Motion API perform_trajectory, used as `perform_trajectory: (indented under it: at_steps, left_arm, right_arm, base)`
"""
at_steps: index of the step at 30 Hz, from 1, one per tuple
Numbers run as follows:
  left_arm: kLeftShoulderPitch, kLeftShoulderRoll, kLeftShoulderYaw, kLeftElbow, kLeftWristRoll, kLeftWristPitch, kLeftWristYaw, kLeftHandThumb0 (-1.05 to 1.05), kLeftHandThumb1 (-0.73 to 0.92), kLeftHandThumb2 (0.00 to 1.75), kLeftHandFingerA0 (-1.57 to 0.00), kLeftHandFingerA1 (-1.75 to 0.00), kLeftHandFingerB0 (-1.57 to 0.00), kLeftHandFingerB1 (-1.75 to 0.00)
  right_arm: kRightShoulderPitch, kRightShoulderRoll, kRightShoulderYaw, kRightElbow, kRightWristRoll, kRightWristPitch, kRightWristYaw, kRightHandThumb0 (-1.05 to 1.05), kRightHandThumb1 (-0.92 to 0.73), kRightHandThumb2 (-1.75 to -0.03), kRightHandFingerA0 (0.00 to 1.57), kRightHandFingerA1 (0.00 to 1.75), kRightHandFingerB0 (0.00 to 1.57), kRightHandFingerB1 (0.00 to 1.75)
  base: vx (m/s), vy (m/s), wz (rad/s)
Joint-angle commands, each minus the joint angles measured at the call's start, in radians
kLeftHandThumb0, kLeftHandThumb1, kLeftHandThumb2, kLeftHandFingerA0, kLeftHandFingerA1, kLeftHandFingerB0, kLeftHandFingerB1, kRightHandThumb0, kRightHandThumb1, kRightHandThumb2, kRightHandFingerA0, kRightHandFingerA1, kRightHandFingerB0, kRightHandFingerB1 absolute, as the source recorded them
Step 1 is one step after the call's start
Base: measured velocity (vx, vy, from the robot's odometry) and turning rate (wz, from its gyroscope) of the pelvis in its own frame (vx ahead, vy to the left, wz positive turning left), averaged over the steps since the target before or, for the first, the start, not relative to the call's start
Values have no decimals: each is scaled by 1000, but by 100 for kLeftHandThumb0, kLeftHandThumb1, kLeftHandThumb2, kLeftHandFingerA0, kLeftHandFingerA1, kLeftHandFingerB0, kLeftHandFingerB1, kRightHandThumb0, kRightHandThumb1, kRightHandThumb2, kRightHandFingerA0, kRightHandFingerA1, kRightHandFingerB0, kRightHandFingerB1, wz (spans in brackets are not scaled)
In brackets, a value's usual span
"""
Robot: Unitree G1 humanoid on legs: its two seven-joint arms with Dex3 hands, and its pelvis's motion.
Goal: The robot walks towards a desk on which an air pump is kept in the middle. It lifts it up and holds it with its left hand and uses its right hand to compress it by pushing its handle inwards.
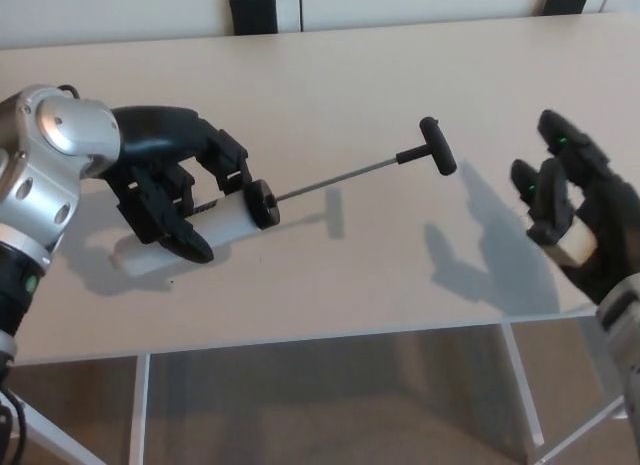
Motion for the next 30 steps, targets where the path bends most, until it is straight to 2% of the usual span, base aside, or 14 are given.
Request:
perform_trajectory:
  at_steps: [1,2,3,9,10,11,12,15,16,21,25,26,30]
  left_arm:
    - [17,12,-7,-31,-23,45,-36,-7,66,95,-97,-158,-81,-129]
    - [16,10,-9,-31,-20,44,-33,-7,66,95,-97,-158,-81,-129]
    - [16,8,-12,-34,-17,45,-30,-6,66,95,-97,-157,-81,-126]
    - [15,8,-20,-48,-13,37,-24,-7,68,94,-97,-150,-81,-119]
    - [13,8,-21,-45,-13,35,-23,-5,67,94,-95,-151,-81,-119]
    - [12,9,-21,-44,-14,35,-23,-5,67,94,-95,-151,-81,-119]
    - [10,11,-23,-45,-12,32,-23,-5,68,93,-93,-149,-79,-121]
    - [8,15,-26,-46,-10,29,-24,-5,68,93,-93,-149,-79,-121]
    - [8,17,-28,-46,-7,27,-25,-5,68,94,-92,-150,-79,-123]
    - [19,37,-47,-46,15,4,-14,-4,68,95,-92,-147,-82,-119]
    - [22,44,-59,-47,27,0,-6,-4,69,96,-92,-147,-81,-120]
    - [20,49,-63,-42,32,-7,-4,-4,66,96,-97,-147,-83,-121]
    - [16,59,-78,-32,43,-22,2,-4,67,96,-98,-143,-84,-119]
  right_arm:
    - [20,44,2,-15,49,39,47,-76,-84,-65,0,7,0,6]
    - [21,50,4,-22,48,43,43,-76,-84,-65,0,7,0,6]
    - [25,59,9,-37,46,47,40,-82,-74,-107,0,15,0,12]
    - [37,88,18,-82,28,46,19,-81,-75,-109,0,16,0,14]
    - [38,92,16,-96,30,48,17,-81,-71,-95,0,12,0,10]
    - [38,93,15,-100,32,50,17,-81,-71,-95,0,12,0,10]
    - [36,91,13,-106,33,51,18,-75,-89,-65,0,11,0,13]
    - [33,88,10,-117,34,54,20,-75,-89,-65,0,11,0,13]
    - [32,84,9,-123,35,54,24,-80,-75,-109,0,17,0,15]
    - [22,60,-9,-203,63,85,33,-84,-81,-109,0,12,0,10]
    - [20,51,-18,-237,78,103,42,-82,-80,-110,0,14,0,12]
    - [16,48,-20,-252,79,111,37,-78,-77,-110,0,18,0,17]
    - [11,36,-24,-277,68,122,26,-83,-81,-112,0,13,0,13]
  base:
    - [0,0,0]
    - [0,0,0]
    - [0,0,0]
    - [0,0,0]
    - [0,0,0]
    - [0,0,0]
    - [0,0,0]
    - [0,0,0]
    - [0,0,0]
    - [0,0,0]
    - [0,0,0]
    - [0,0,0]
    - [0,0,0]
